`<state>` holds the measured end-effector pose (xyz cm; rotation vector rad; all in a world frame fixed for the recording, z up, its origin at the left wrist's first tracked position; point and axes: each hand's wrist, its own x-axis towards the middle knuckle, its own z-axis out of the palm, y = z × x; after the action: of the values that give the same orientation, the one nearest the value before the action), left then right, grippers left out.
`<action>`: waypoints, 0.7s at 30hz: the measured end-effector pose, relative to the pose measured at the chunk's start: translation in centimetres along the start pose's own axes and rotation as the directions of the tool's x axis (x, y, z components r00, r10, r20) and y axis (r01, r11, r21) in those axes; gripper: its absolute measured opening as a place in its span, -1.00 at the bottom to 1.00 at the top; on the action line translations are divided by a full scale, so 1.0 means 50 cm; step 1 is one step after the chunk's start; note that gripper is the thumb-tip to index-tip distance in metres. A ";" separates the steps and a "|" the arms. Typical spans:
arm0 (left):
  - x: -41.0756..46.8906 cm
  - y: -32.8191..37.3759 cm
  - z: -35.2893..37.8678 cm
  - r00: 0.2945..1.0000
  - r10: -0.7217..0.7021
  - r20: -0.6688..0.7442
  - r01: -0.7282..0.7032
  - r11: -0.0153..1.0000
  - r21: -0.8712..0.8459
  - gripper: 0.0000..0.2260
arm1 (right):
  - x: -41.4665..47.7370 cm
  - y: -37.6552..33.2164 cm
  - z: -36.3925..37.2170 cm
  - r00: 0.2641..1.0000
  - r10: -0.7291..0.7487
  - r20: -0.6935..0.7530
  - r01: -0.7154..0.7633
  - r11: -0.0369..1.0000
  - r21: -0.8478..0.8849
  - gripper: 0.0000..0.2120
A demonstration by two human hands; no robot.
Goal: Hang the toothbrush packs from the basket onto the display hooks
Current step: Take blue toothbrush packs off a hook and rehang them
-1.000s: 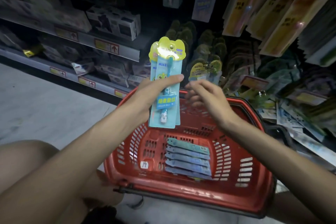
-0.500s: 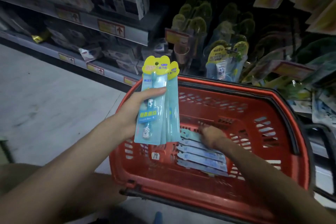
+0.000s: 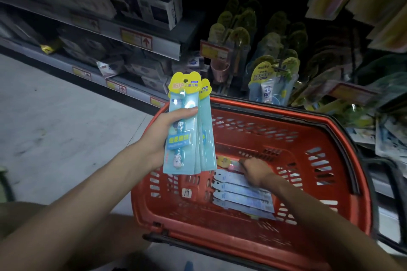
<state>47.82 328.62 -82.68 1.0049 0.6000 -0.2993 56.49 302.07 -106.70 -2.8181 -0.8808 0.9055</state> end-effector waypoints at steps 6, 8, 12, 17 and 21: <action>-0.036 0.014 0.039 0.999 0.027 0.034 -0.027 0.999 -0.019 -0.69 | -0.043 -0.006 -0.053 0.974 0.044 -0.222 0.002 0.979 0.202 -0.82; -0.045 0.019 0.053 0.998 0.050 0.046 -0.049 0.999 -0.012 -0.68 | -0.074 -0.026 -0.101 0.955 0.029 -0.296 0.057 0.959 0.278 -0.74; -0.059 0.032 0.076 0.994 0.091 0.056 -0.091 0.996 -0.007 -0.65 | -0.149 -0.074 -0.211 0.900 0.024 -0.436 0.152 0.918 0.365 -0.76; -0.080 0.060 0.089 0.985 0.169 0.042 -0.168 0.985 -0.024 -0.69 | -0.238 -0.134 -0.362 0.781 0.164 -0.602 0.305 0.742 0.597 -0.75; -0.106 0.108 0.101 0.961 0.277 0.008 -0.277 0.961 -0.025 -0.79 | -0.272 -0.187 -0.483 0.777 0.214 -0.593 0.429 0.510 0.746 -0.90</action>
<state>47.94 326.87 -73.77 1.0496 0.4445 -0.0499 56.01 305.46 -77.68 -1.8637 -0.3218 0.1757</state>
